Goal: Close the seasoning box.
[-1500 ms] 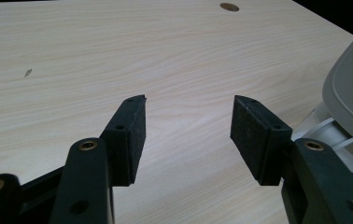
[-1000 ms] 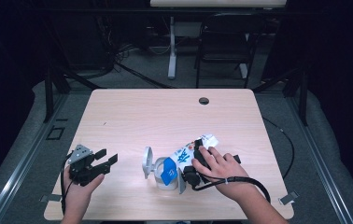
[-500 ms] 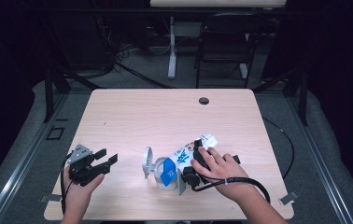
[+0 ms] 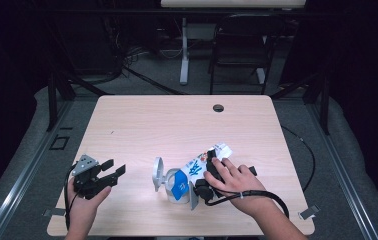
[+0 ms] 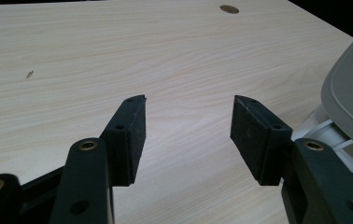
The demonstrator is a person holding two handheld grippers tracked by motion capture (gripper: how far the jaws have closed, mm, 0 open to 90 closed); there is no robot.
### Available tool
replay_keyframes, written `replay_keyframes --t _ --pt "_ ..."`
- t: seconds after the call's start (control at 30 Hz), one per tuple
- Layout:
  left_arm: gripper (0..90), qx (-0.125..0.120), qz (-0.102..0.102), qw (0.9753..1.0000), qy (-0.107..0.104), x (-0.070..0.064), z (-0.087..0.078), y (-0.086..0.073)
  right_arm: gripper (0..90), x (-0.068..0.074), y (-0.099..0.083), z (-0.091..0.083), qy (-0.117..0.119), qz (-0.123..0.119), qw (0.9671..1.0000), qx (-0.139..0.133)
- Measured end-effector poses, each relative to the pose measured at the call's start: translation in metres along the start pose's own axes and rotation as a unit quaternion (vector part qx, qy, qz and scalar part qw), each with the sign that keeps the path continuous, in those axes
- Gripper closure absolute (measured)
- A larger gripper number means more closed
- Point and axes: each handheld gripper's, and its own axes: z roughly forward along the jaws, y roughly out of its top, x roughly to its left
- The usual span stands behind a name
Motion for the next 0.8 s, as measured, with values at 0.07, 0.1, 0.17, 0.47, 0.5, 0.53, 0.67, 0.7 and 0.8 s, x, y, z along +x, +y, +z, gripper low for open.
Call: replay_keyframes --t 0.07,0.1,0.17,0.47,0.5,0.53,0.67,0.7,0.8 --pt "45.8 0.0 0.0 1.0 0.0 -0.0001 0.0 0.0 55.7 -0.0003 0.0 -0.0001 0.0 0.0 1.0 -0.001" --pt "45.8 0.0 0.001 1.0 0.0 -0.0001 0.0 0.0001 55.8 -0.0004 0.0 -0.0001 0.0 -0.001 1.0 -0.001" --pt "45.8 0.0 0.001 1.0 0.0 -0.0001 -0.0001 0.0001 56.1 -0.0008 0.0001 -0.0002 0.0 -0.002 1.0 0.0" --pt "45.8 -0.002 -0.001 1.0 0.0 0.0003 -0.0006 0.0002 57.4 -0.0023 0.0006 -0.0015 -0.002 -0.006 1.0 0.001" --pt "45.8 -0.001 -0.001 1.0 0.0 0.0003 -0.0007 0.0003 57.6 -0.0027 0.0007 -0.002 -0.003 -0.007 1.0 0.003" --pt "45.8 -0.002 -0.002 1.0 0.0 0.0002 -0.0008 0.0005 57.8 -0.0026 0.0004 -0.0017 -0.002 -0.004 1.0 -0.001" --pt "45.8 -0.001 -0.001 1.0 -0.001 -0.0005 -0.0013 0.0016 58.5 -0.0036 -0.0004 -0.003 -0.001 -0.002 1.0 -0.001" --pt "45.8 -0.002 -0.001 1.0 -0.001 -0.0009 -0.0011 0.0015 58.6 -0.0037 -0.0005 -0.0035 -0.001 -0.003 1.0 0.001" --pt "45.8 -0.003 0.0 1.0 -0.002 -0.0018 -0.0016 0.0017 59.1 -0.0037 -0.0008 -0.0041 0.001 0.0 1.0 0.0"
